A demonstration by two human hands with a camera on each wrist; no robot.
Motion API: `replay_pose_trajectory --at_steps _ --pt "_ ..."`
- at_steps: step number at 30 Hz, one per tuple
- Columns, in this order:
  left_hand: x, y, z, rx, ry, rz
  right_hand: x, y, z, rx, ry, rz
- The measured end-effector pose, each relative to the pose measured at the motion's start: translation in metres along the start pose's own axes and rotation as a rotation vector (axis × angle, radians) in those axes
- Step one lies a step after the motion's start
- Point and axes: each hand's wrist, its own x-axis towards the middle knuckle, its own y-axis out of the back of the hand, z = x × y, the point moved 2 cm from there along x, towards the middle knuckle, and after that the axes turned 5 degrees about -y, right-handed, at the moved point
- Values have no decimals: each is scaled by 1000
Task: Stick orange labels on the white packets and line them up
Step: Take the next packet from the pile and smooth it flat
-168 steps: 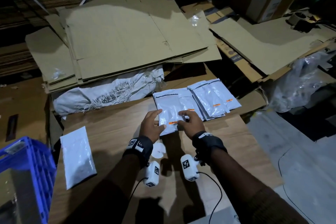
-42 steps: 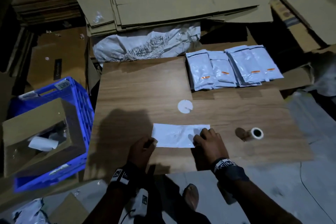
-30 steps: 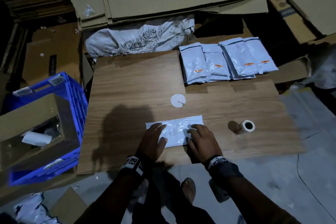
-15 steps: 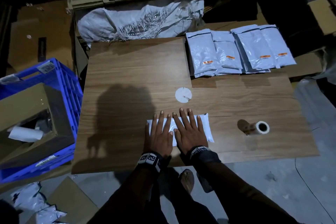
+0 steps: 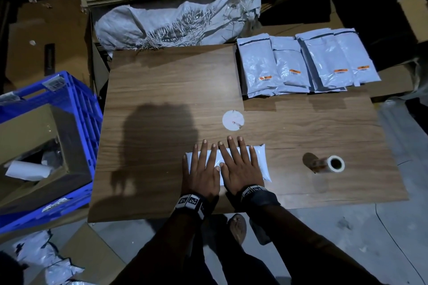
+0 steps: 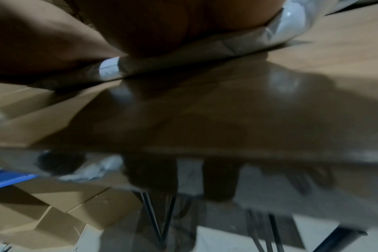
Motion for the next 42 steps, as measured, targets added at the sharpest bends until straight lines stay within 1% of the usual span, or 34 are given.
replay_pose_trajectory --at_steps 7,15,21,25,30,32,34,36,39,40,42 --pt "4 -4 -1 26 27 0 0 -1 1 15 -12 -9" --pt "1 -2 1 35 10 32 1 -4 1 18 -8 -14" --pt "1 -2 0 34 5 26 0 -2 3 26 5 -46" --pt "2 -3 -2 45 1 16 2 -1 7 59 24 -95" --pt "2 0 -4 36 -16 -36 7 8 20 160 31 -225" --pt "3 4 -8 23 -32 -68 7 15 28 197 19 -223" --pt "4 7 -14 16 -60 -97 3 20 42 140 -6 -214" --pt "3 14 -19 -9 -70 -86 -2 30 55 70 -30 -193" --pt "9 32 -20 -82 -52 -38 -5 48 62 51 -28 -114" --pt "12 38 -18 -58 -49 -48 -5 53 61 37 -23 -99" --pt "18 48 -13 8 -38 -113 -1 60 55 -7 -41 -91"
